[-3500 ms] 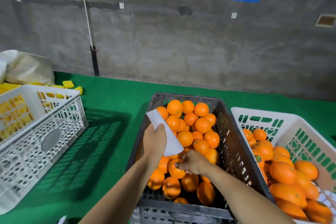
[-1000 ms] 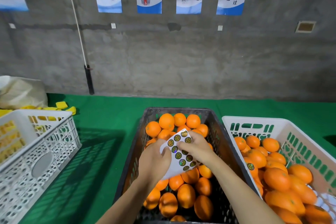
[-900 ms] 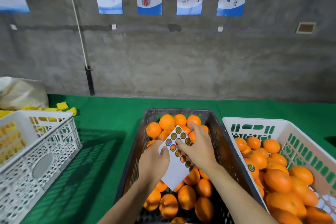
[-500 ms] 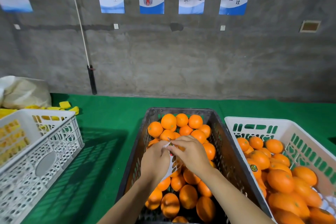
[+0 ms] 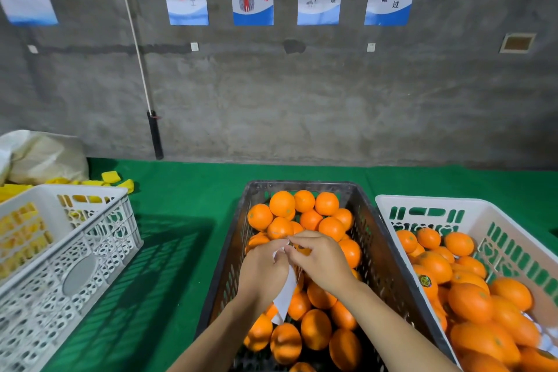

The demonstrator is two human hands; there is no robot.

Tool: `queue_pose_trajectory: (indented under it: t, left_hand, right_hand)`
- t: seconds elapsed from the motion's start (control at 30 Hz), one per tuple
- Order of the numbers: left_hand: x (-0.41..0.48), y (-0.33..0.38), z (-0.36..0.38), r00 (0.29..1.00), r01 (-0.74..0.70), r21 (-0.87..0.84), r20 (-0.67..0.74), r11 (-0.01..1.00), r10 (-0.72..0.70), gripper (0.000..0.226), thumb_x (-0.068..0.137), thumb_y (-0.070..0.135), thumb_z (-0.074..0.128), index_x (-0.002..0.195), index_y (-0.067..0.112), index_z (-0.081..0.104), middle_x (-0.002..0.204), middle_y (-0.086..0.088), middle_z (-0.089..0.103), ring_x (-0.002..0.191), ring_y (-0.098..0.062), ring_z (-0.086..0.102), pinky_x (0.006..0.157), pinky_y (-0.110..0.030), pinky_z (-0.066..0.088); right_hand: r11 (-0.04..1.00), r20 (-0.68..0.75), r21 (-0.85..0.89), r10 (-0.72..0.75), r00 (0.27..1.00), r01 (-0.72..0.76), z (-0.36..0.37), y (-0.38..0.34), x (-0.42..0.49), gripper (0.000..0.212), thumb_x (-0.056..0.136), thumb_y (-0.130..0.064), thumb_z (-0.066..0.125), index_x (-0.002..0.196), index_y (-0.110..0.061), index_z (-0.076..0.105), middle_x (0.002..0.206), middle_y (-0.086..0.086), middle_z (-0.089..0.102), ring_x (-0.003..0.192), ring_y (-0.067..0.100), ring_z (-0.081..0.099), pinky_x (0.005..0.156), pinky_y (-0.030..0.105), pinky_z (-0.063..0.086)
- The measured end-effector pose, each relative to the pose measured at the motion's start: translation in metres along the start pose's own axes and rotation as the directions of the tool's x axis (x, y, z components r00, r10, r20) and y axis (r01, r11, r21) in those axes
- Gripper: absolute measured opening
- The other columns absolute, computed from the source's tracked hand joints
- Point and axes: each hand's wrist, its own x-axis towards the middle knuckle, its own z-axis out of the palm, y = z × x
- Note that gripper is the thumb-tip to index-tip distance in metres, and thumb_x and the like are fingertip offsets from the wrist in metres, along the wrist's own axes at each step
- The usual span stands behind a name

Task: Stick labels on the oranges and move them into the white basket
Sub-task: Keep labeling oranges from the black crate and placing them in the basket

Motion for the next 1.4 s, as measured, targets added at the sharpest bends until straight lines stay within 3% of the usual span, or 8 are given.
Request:
queue_pose_trajectory:
  t: [0.17,0.3,0.47,0.67,0.83,1.03,1.2,1.4]
  left_hand:
    - [0.001,0.000,0.001,1.000,-0.019,-0.008,-0.001,1.000,0.019,0.032,0.100,0.020,0.045,0.087,0.047,0.055,0.081,-0.002,0.067,0.059,-0.009,0.050,0.061,-0.044,0.047]
    - [0.005,-0.007,0.005,1.000,0.016,-0.092,0.002,0.996,-0.016,0.033,0.101,0.019,0.046,0.125,0.030,0.066,0.079,0.007,0.066,0.060,-0.001,0.050,0.059,-0.025,0.040]
    - [0.011,-0.009,0.002,0.996,0.074,-0.313,0.071,0.947,-0.055,0.033,0.102,0.005,0.048,0.130,0.007,0.064,0.121,-0.004,0.064,0.112,-0.016,0.058,0.097,-0.033,0.048]
    - [0.016,-0.010,0.004,0.988,0.142,-0.397,0.116,0.907,-0.104,0.030,0.098,-0.002,0.053,0.122,0.009,0.067,0.107,0.008,0.063,0.100,-0.004,0.060,0.071,-0.007,0.049]
    - [0.014,-0.009,0.004,0.985,0.153,-0.460,0.140,0.875,-0.099,0.040,0.098,-0.004,0.052,0.083,0.027,0.071,0.084,0.008,0.069,0.083,-0.003,0.067,0.069,-0.014,0.052]
    - [0.014,-0.009,0.004,0.979,0.179,-0.462,0.168,0.869,-0.112,0.033,0.100,-0.006,0.047,0.086,0.017,0.068,0.075,0.014,0.071,0.078,0.000,0.067,0.064,-0.009,0.051]
    - [0.016,-0.013,0.002,0.983,0.153,-0.382,0.153,0.911,-0.101,0.040,0.097,-0.003,0.052,0.136,0.004,0.058,0.130,-0.007,0.060,0.123,-0.022,0.055,0.088,-0.019,0.049]
    - [0.013,-0.007,0.000,0.989,0.126,-0.390,0.123,0.912,-0.085,0.041,0.094,-0.008,0.051,0.104,0.026,0.070,0.093,0.023,0.068,0.087,0.009,0.064,0.064,-0.003,0.047]
  right_hand:
    - [0.998,-0.022,0.064,-0.009,1.000,0.011,0.001,0.000,0.000,0.026,0.094,-0.022,0.066,0.119,-0.017,0.075,0.115,-0.009,0.071,0.106,0.002,0.060,0.089,0.025,0.051]
    - [0.991,-0.040,0.134,0.023,0.999,-0.017,0.001,0.000,0.000,0.028,0.092,-0.026,0.070,0.119,-0.019,0.074,0.118,-0.012,0.069,0.106,-0.008,0.057,0.091,0.016,0.049]
    - [0.987,-0.020,0.153,0.044,0.999,-0.041,0.002,0.001,0.001,0.033,0.094,-0.030,0.068,0.125,-0.019,0.070,0.124,-0.013,0.066,0.113,0.001,0.057,0.097,0.021,0.047]
    - [0.990,-0.017,0.139,0.032,0.999,-0.029,0.000,0.003,0.000,0.032,0.096,-0.024,0.067,0.126,-0.015,0.070,0.122,-0.010,0.066,0.110,0.004,0.059,0.095,0.026,0.050]
    - [0.991,-0.038,0.131,0.015,0.999,-0.010,-0.001,0.002,0.000,0.028,0.095,-0.015,0.065,0.121,-0.015,0.073,0.118,-0.007,0.070,0.107,0.006,0.060,0.092,0.028,0.051]
    - [0.991,-0.014,0.131,0.032,0.999,-0.030,0.000,0.004,0.000,0.035,0.094,-0.023,0.067,0.128,-0.018,0.069,0.118,-0.018,0.062,0.108,-0.005,0.053,0.093,0.015,0.044]
    - [0.999,-0.010,0.048,0.024,1.000,-0.024,0.003,0.007,0.001,0.035,0.097,-0.032,0.065,0.130,-0.020,0.068,0.130,-0.011,0.063,0.120,0.008,0.052,0.104,0.027,0.043]
    - [0.999,0.003,0.048,0.008,1.000,-0.008,0.002,0.008,0.001,0.032,0.098,-0.029,0.063,0.127,-0.019,0.070,0.126,-0.011,0.066,0.117,0.007,0.054,0.102,0.030,0.045]
